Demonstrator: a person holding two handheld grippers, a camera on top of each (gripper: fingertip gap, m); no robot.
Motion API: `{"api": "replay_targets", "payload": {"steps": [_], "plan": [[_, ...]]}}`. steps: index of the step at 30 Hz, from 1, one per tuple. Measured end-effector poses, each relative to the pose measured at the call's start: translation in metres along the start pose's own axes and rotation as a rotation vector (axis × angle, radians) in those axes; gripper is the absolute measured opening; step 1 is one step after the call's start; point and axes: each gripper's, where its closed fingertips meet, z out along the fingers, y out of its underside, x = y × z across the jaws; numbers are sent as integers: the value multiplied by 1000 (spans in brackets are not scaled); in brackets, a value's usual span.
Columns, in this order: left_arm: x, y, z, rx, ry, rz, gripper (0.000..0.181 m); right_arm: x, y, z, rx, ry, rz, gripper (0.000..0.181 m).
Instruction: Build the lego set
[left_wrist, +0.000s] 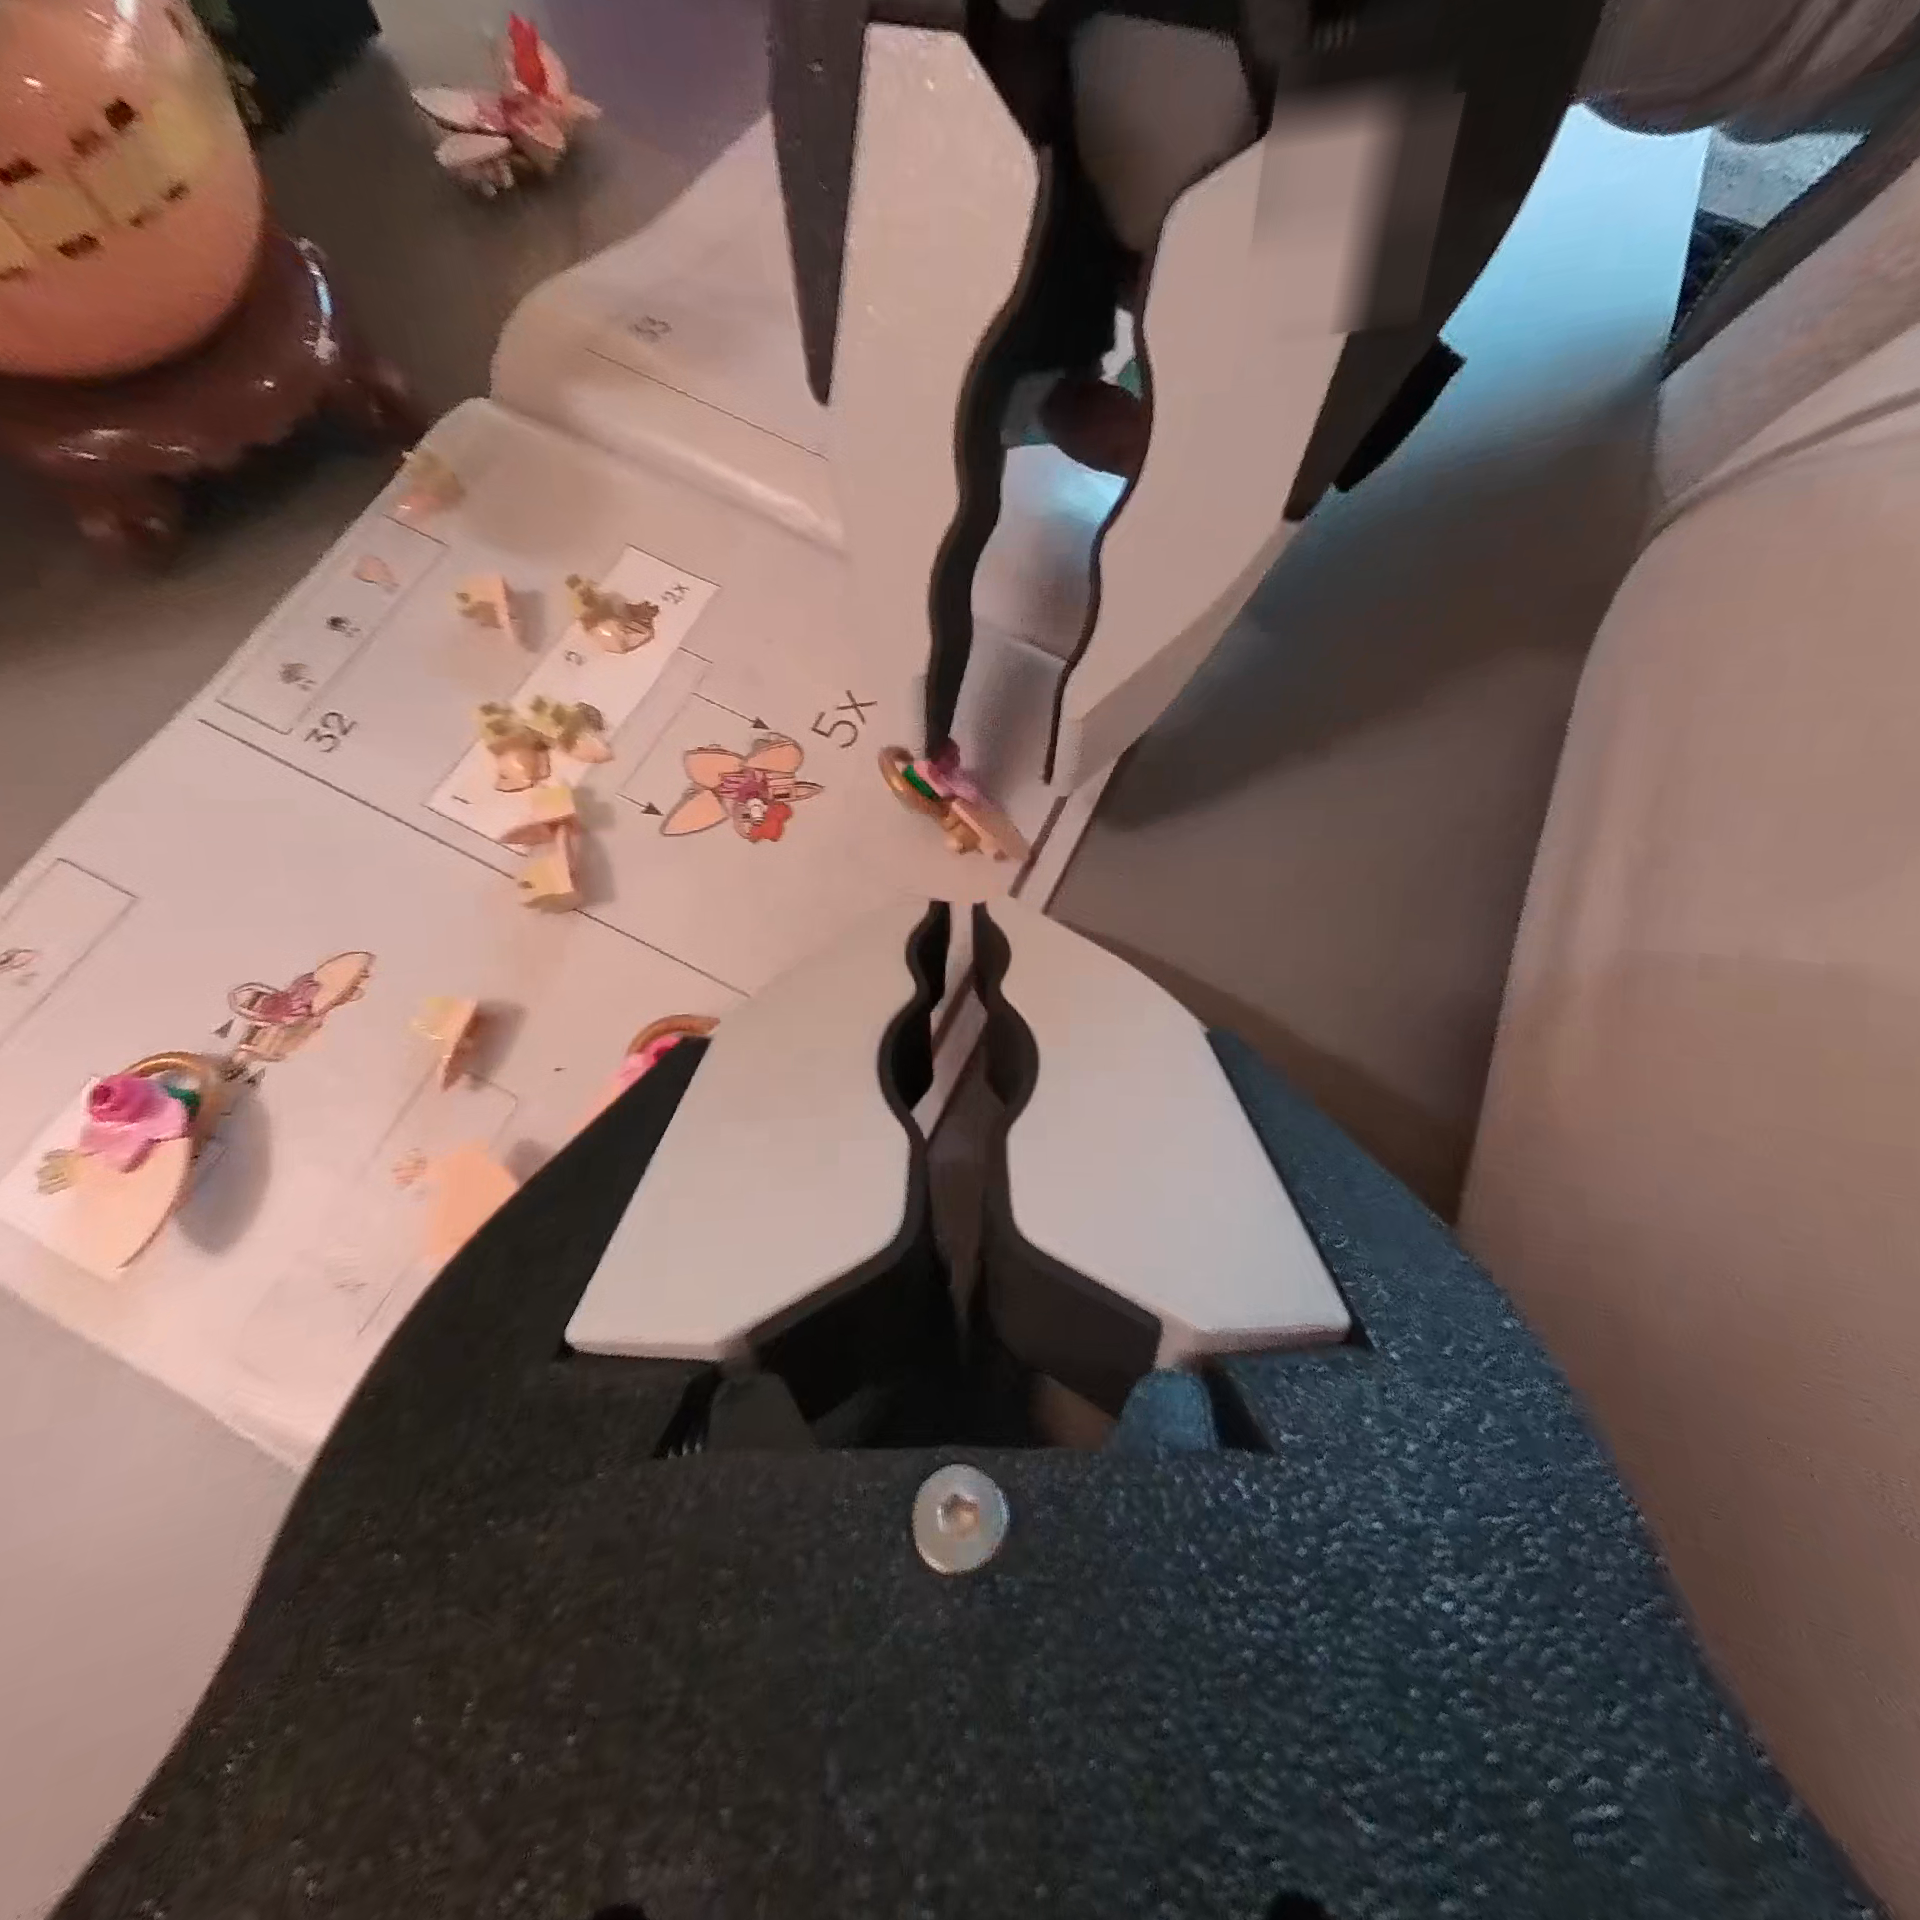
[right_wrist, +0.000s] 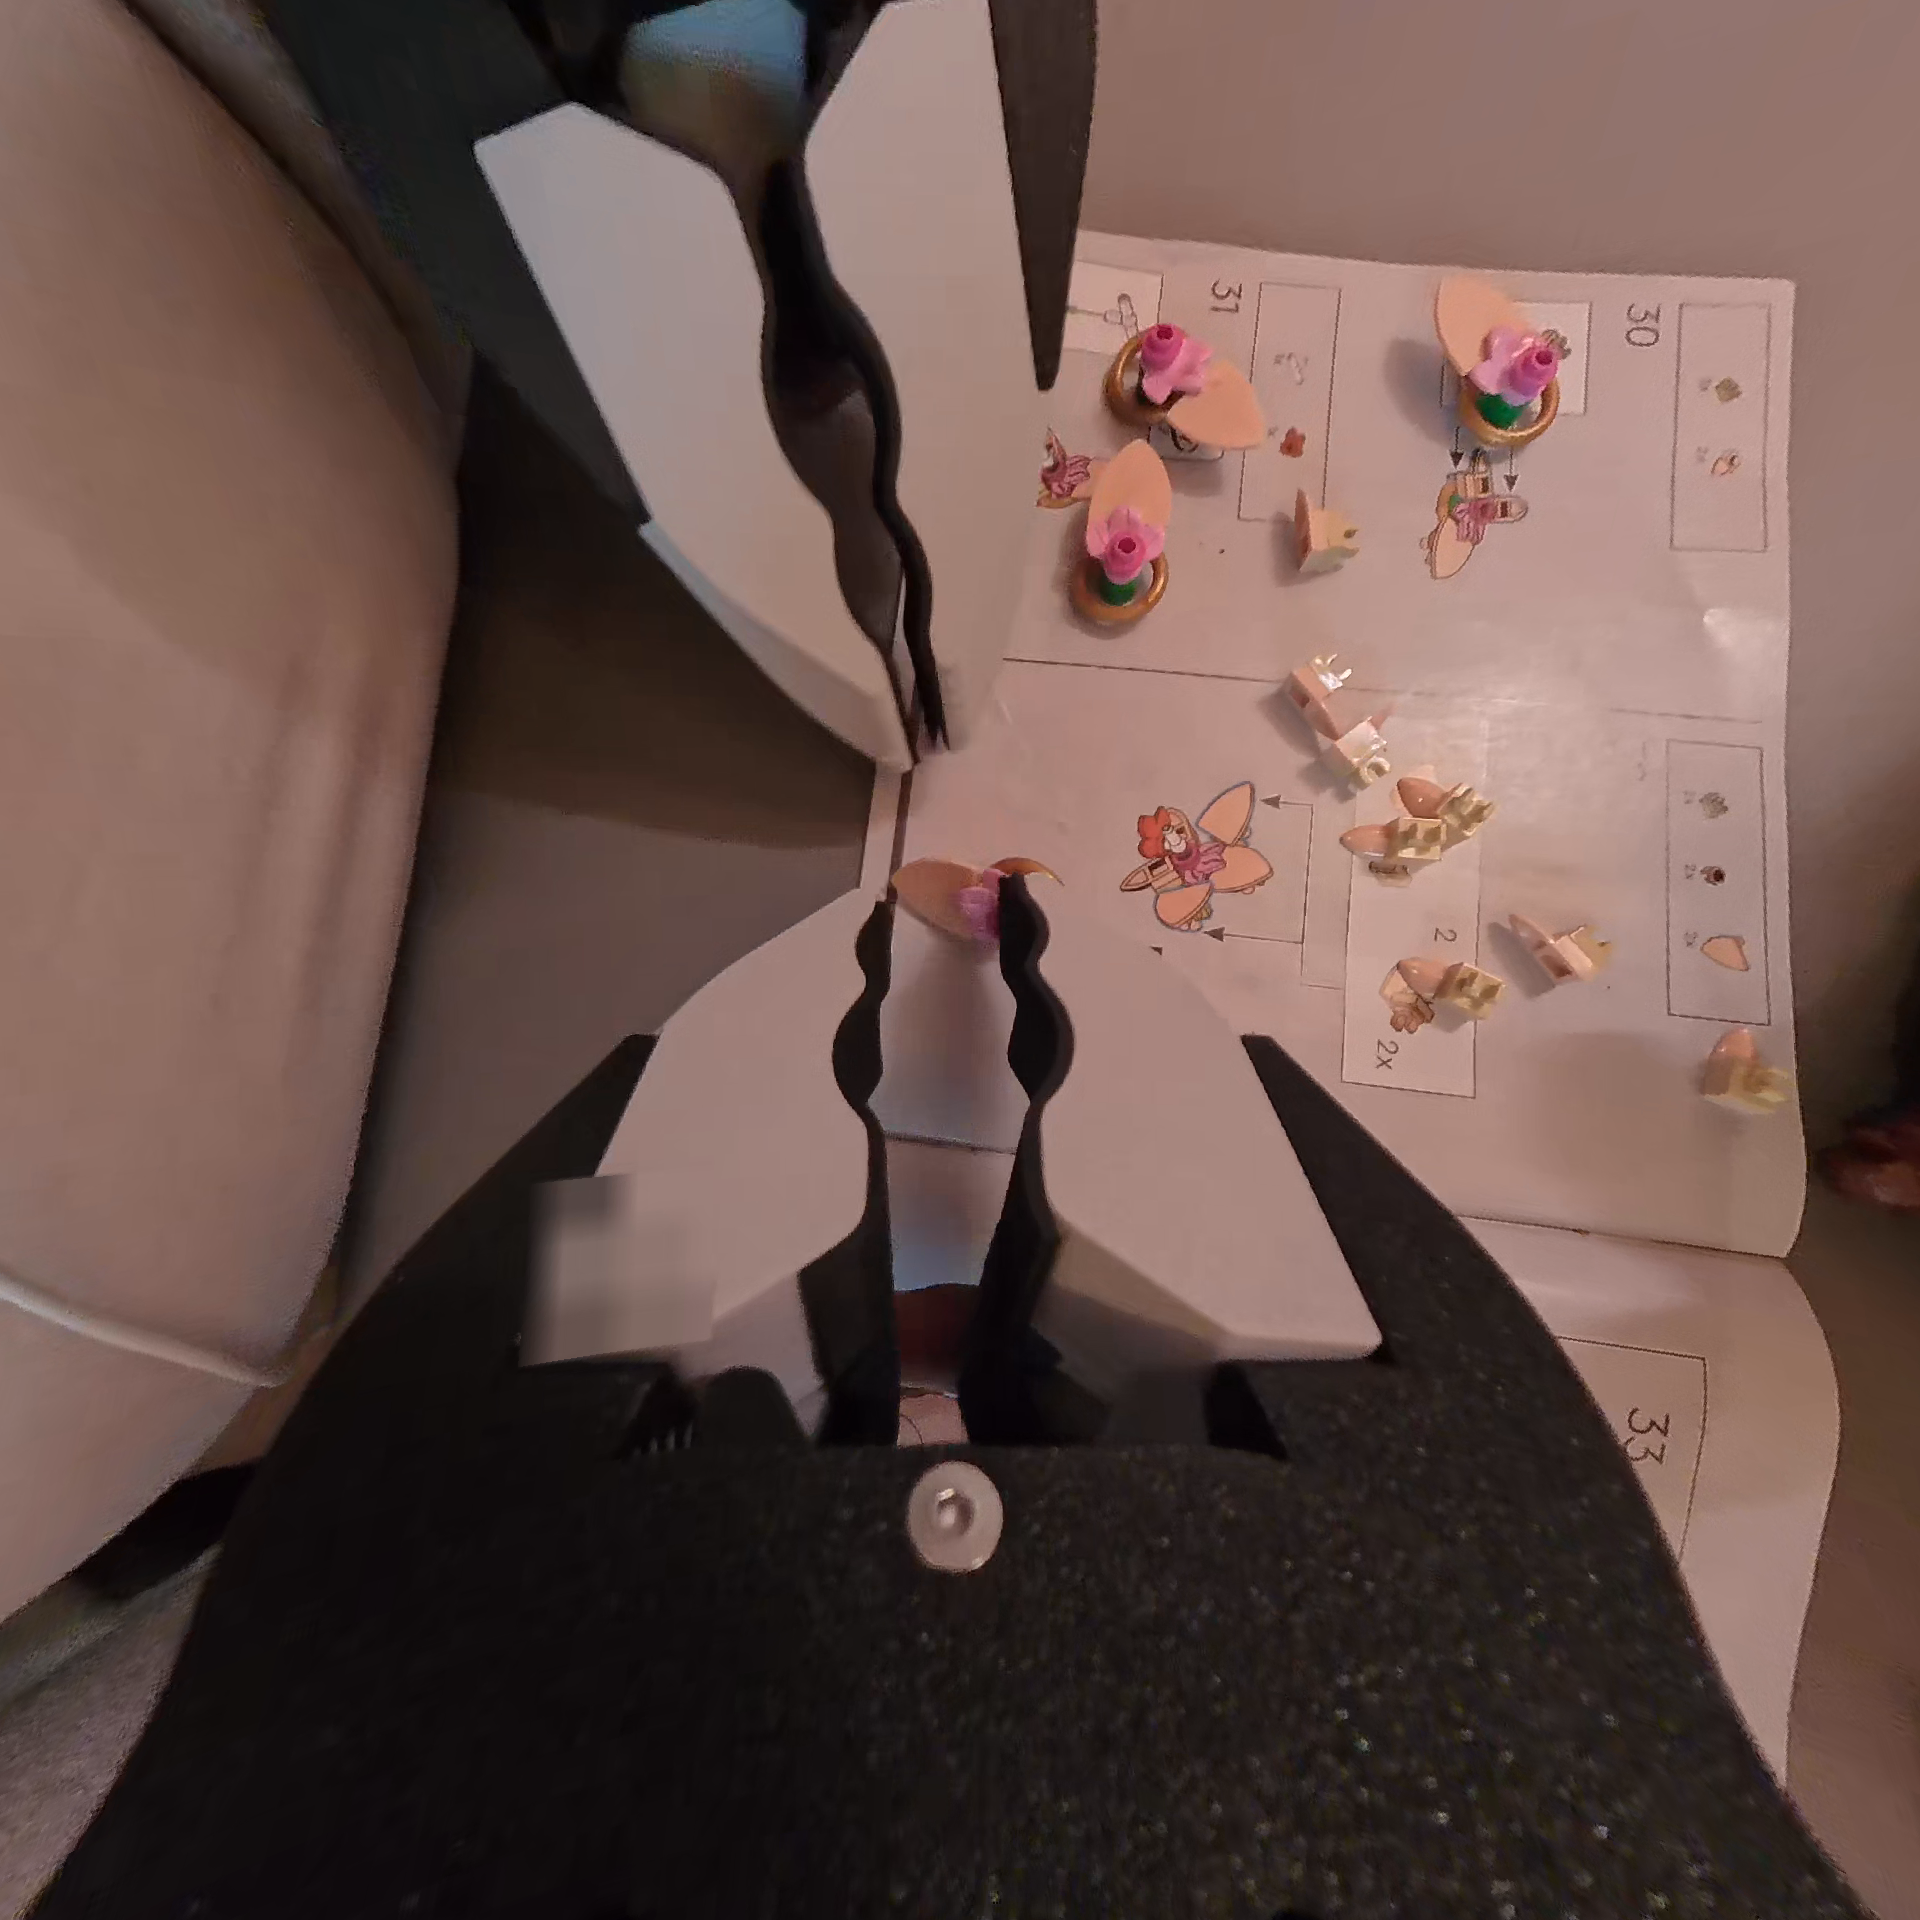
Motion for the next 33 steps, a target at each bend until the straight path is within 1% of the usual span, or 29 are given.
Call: {"api": "replay_targets", "payload": {"steps": [4, 8, 13, 15, 16, 17, 19, 21, 24, 26, 29, 31, 33], "plan": [[-4, 4, 8, -35, -60, 10, 7, 6, 5, -1, -40, 25, -18, 20], [-1, -1, 10, 1, -21, -91, 7, 10, 4, -5, -36, 14, -38, 21], [-6, 0, 8, -1, 0, -220, 10, 23, 8, -5, -43, -31, -210, 26], [-4, 0, 8, -11, -14, -215, 17, 23, 8, -3, -32, -114, -246, 27], [-2, 0, 9, -15, -28, -207, 28, 21, 7, -2, -20, -163, -262, 27], [0, -1, 10, -20, -45, -190, 35, 20, 6, 0, -14, -201, -275, 27], [-1, -1, 13, -27, -95, -144, 38, 20, 6, 7, -29, -231, -300, 27], [-2, 1, 17, -39, -112, -109, 37, 20, 9, 13, -53, -240, -320, 27], [-10, 0, 16, -30, -133, -87, 32, 17, 9, 10, -37, -235, -276, 24], [-14, -2, 14, -19, -131, -84, 27, 18, 13, 8, -55, -175, -226, 23], [-20, -3, 10, -12, -135, -92, 23, 12, 18, 4, -58, -113, -156, 21], [-17, -3, 8, 1, -102, -77, 20, 5, 19, 1, -46, -100, -110, 22], [-9, -5, 8, 19, -50, -47, 20, 7, 17, -2, -20, -49, -65, 23]]}}
